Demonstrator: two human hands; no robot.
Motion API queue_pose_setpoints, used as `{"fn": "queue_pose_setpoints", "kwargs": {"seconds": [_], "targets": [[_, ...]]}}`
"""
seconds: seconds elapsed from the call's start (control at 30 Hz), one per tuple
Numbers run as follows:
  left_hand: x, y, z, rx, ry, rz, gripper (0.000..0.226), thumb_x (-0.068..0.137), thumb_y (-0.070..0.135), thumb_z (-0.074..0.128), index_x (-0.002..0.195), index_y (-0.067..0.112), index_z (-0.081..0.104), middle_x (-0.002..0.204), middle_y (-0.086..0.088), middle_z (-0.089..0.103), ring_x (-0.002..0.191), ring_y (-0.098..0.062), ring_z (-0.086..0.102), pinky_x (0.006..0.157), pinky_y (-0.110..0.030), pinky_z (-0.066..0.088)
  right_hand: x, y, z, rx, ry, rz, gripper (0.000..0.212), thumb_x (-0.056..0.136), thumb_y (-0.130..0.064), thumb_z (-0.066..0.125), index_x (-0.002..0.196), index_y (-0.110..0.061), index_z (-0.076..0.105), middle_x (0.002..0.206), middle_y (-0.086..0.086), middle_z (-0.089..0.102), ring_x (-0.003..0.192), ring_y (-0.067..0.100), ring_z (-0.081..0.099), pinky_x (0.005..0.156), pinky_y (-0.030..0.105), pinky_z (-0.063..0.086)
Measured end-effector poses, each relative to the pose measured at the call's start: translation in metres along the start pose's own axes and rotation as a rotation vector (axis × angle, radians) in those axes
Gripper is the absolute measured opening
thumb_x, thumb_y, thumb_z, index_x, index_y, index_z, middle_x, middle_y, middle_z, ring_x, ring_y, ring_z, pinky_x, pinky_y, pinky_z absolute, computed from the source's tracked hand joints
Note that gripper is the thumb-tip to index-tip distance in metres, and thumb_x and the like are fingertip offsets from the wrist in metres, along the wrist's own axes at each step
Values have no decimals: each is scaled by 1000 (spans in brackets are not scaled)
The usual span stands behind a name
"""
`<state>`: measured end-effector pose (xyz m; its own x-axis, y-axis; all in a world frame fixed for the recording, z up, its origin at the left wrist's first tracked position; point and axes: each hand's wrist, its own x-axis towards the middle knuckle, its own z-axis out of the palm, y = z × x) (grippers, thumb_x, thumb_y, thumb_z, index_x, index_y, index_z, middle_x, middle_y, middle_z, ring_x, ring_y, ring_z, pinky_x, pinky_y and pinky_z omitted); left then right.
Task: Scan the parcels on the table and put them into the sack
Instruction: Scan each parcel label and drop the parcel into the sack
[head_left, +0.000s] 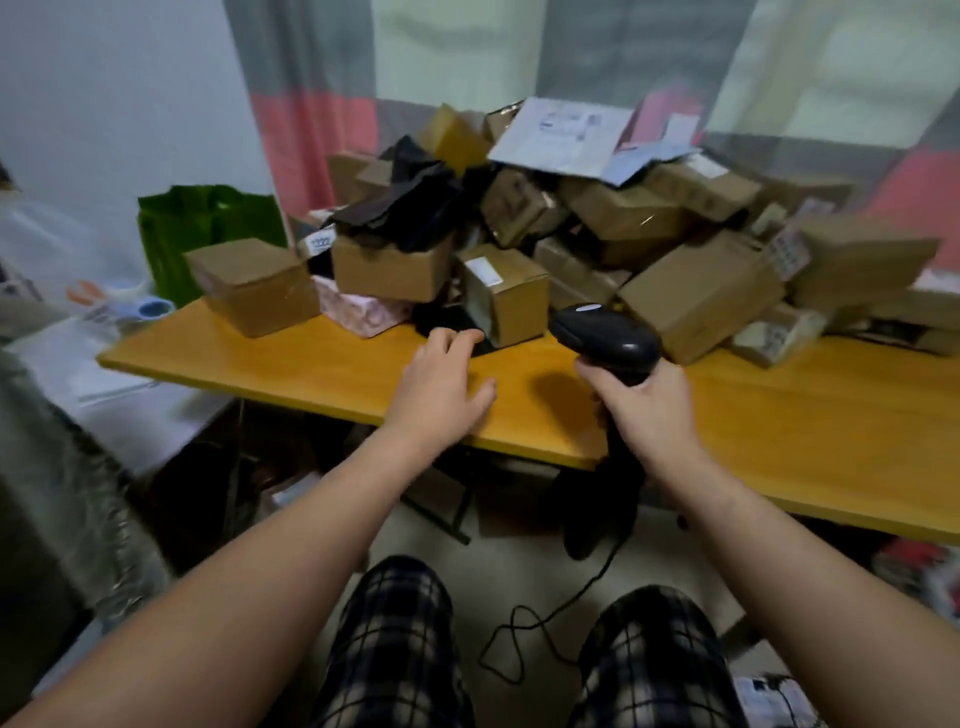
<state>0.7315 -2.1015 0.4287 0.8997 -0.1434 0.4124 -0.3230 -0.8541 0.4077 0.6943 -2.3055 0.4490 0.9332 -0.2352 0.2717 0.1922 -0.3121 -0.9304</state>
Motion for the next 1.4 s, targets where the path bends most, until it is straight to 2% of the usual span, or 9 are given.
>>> {"fn": "queue_pose_setpoints", "kwargs": {"seconds": [0.13,0.3,0.43,0.77,0.9,0.97,1.17,1.3,1.4], "targets": [[54,11,10,30,-46,-2,63,91,41,58,145,19,33,139,-8,35,125,-31,40,100,-42,41,32,-10,-10,30,-16,52,30,79,-30,76,105,-17,69,89,5,69,92,30,66,87,47,54],[115,9,19,62,-171,-109,72,93,48,53,152,24,18,152,-18,22,128,-41,40,101,-46,39,74,-13,2,221,-70,219,30,82,-26,74,109,-20,65,96,2,67,93,20,64,70,31,55],[130,-2,25,-62,-169,-151,53,99,36,47,147,21,31,137,-16,50,116,-33,52,91,-38,45,104,-6,22,252,-141,316,36,82,-30,72,115,-20,63,110,1,66,106,22,59,93,39,46],[94,-5,24,-605,-3,-210,43,101,27,44,143,17,37,137,-4,54,122,-16,53,98,-28,44,122,-1,59,168,-150,188,51,78,-34,77,122,-24,51,109,-11,58,98,5,54,73,19,40],[77,5,27,-680,30,-182,39,99,17,49,137,15,43,115,5,62,98,2,60,88,-20,50,105,4,36,183,-143,123,58,73,-42,79,123,-30,52,110,-18,58,96,-4,53,68,13,39],[74,6,31,-593,31,-203,51,93,20,61,139,17,40,109,5,54,90,2,57,86,-21,50,99,7,26,175,-152,139,66,72,-45,79,129,-26,52,115,-15,58,102,-1,53,72,15,40],[83,-2,34,-540,-165,-319,115,70,45,80,154,19,5,153,-11,20,140,-28,26,114,-45,29,81,10,16,182,-150,119,66,68,-40,82,126,-28,54,119,-12,60,108,3,56,83,20,46],[80,-6,32,-499,-102,-289,82,76,47,75,144,22,35,128,-3,35,124,-27,43,106,-44,41,78,11,17,73,-113,83,76,65,-38,86,130,-24,48,124,-9,57,111,5,54,89,23,49],[75,-16,19,-599,-52,-231,53,85,44,67,132,30,46,127,1,44,121,-19,46,99,-36,46,77,12,14,158,-97,131,58,70,-32,83,118,-29,51,112,-11,63,98,2,62,70,13,52]]}}
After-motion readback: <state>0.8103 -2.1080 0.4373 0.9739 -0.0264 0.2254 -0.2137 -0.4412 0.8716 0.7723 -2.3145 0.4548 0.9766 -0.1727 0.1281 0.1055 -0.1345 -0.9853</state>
